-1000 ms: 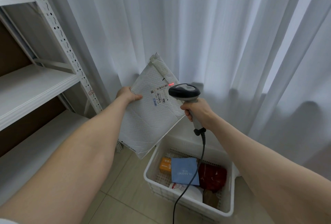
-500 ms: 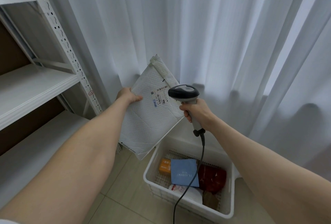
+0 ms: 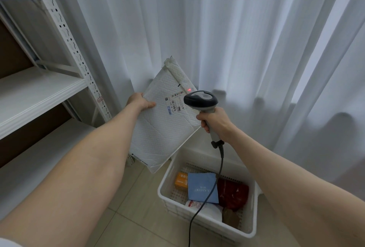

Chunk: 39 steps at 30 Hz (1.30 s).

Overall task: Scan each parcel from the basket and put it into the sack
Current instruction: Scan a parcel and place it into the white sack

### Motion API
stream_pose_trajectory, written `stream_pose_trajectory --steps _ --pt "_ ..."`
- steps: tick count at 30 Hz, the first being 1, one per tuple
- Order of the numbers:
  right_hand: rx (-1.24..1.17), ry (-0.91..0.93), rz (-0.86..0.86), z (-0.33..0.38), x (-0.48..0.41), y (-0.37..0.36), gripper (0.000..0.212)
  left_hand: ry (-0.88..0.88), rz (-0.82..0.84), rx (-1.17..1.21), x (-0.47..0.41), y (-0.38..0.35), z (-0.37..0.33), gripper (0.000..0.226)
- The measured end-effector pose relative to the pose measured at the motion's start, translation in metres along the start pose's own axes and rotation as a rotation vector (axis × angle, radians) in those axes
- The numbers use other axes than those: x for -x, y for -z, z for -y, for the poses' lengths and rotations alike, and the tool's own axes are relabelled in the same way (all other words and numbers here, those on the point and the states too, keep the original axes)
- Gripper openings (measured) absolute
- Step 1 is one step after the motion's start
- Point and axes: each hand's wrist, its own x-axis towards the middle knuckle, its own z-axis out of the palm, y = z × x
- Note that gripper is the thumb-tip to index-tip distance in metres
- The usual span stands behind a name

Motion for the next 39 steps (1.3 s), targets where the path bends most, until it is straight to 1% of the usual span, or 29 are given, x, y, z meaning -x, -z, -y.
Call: stream_pose_trajectory --steps 4,8,20,30,33,37,39 --pt "0.015 0.01 0.009 0.003 0.005 -0.002 0.014 0.0 -0.009 -0.01 0.0 0.004 0.001 0.051" --pt "0.026 0.016 0.019 0.005 0.008 -0.004 0.016 0.005 -0.014 -0.004 0.0 0.008 0.002 0.052" --pt "0.003 -0.021 -0.014 0.009 0.015 -0.017 0.011 0.014 -0.003 0.02 0.007 0.014 0.006 0.051" --pt "-0.029 -0.013 -0.001 0.007 0.017 -0.042 0.006 0.005 0.024 0.045 0.011 0.027 0.023 0.056" --pt "-0.064 -0.005 0.002 0.002 0.02 -0.052 0.012 0.027 0.054 0.071 0.015 0.035 0.036 0.06" --pt "-0.178 -0.054 -0.022 -0.002 0.029 -0.068 0.007 0.07 0.031 0.128 0.035 0.053 0.054 0.068" --pt "-0.253 -0.095 -0.024 -0.006 0.038 -0.077 0.007 0.092 0.044 0.203 0.05 0.065 0.065 0.069"
